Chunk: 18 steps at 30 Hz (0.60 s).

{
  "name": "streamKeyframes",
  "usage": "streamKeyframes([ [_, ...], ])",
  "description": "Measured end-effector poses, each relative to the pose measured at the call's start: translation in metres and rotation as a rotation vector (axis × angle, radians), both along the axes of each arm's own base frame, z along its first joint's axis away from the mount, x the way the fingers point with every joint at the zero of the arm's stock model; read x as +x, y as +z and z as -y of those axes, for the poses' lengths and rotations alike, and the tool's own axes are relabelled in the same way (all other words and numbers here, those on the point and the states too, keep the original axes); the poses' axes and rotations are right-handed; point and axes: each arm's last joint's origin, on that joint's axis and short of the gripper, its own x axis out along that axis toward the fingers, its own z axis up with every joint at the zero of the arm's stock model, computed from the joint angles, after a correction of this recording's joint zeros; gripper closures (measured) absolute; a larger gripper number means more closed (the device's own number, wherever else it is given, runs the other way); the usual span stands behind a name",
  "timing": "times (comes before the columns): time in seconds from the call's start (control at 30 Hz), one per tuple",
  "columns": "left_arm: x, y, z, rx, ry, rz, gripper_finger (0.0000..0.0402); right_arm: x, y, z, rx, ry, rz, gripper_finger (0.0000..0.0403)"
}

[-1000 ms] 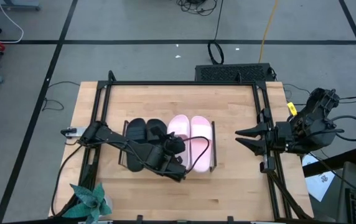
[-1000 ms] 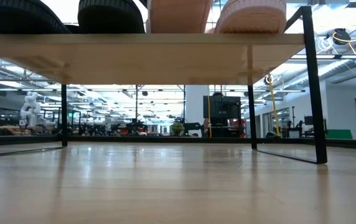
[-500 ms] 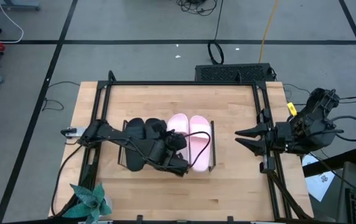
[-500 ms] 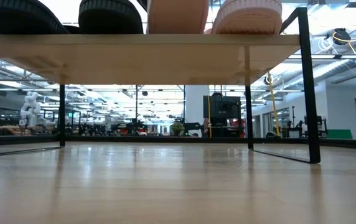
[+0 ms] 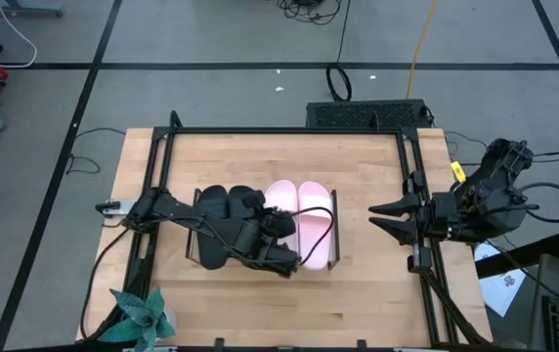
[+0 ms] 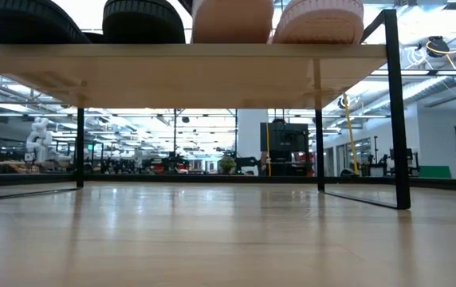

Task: Pick and place slides into the shelf
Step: Put the pink slide on the shelf

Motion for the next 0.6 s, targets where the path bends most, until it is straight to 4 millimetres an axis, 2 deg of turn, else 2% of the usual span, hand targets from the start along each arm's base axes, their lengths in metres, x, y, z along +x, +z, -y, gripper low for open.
streamKeyframes([
  [0.27,0.0,-0.0005,0.0006,-0.022,0.0,-0.004,0.0367,0.0,0.0,0.0,0.0,0.0,0.0,0.0328],
  [0.6,0.0002,-0.0011,0.0022,-0.053,-0.01,-0.013,0.0364,0.0,0.0,-0.0001,0.0,0.001,0.0,0.0328],
])
